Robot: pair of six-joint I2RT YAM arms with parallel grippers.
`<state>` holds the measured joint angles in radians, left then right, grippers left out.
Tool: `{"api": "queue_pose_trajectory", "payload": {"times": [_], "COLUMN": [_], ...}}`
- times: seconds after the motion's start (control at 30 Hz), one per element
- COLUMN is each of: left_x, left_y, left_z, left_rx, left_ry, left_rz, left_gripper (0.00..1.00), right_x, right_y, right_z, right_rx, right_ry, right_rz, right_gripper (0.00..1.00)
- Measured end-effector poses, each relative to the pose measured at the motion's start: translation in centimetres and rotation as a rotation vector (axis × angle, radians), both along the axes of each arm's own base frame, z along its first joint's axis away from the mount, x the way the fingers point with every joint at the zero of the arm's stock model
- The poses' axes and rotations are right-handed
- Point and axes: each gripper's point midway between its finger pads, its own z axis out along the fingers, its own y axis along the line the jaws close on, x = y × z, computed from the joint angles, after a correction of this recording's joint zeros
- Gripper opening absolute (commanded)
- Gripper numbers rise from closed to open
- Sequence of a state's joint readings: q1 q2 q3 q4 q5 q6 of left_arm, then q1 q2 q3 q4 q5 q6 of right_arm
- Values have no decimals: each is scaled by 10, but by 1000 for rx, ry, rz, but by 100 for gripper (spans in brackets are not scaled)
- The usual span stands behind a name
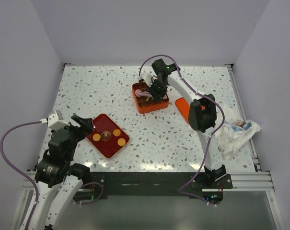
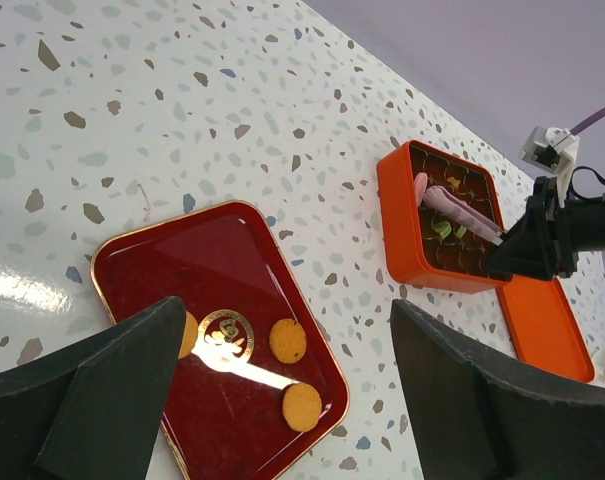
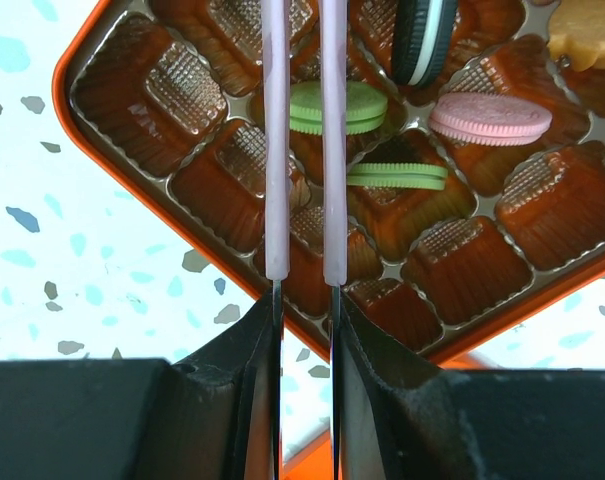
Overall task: Pack the cookies
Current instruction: Place the fake cookies in the packing box, then pick up the fake cookies from the plate.
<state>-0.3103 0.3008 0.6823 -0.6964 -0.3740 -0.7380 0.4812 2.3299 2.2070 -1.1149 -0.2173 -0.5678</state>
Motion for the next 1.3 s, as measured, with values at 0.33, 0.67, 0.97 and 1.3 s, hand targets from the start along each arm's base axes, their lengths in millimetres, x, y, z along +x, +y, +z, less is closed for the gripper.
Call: {"api": "queue_pose_trajectory", "payload": {"times": [0.33,0.67,0.97,1.3], "left_x": [0,1,2,6], "left_y": [0,0,-1,-4], "left_z": [0,-1,2,-3], "left_rx": [0,2,2,8], "left_ry": [1,7,8,35], "left_rz": [0,-1,-1,-10], "left_gripper": [89,89,89,89], "right_x": [4,5,4,-92], "right_y": [1,1,0,36], "right_z": [-10,-10,6,86], "right_rx": [-13,-13,43,317], "right_ry": [8,8,-6,-50], "right_rz": [-2,-2,-14,338], "right_gripper": [13,13,13,16]}}
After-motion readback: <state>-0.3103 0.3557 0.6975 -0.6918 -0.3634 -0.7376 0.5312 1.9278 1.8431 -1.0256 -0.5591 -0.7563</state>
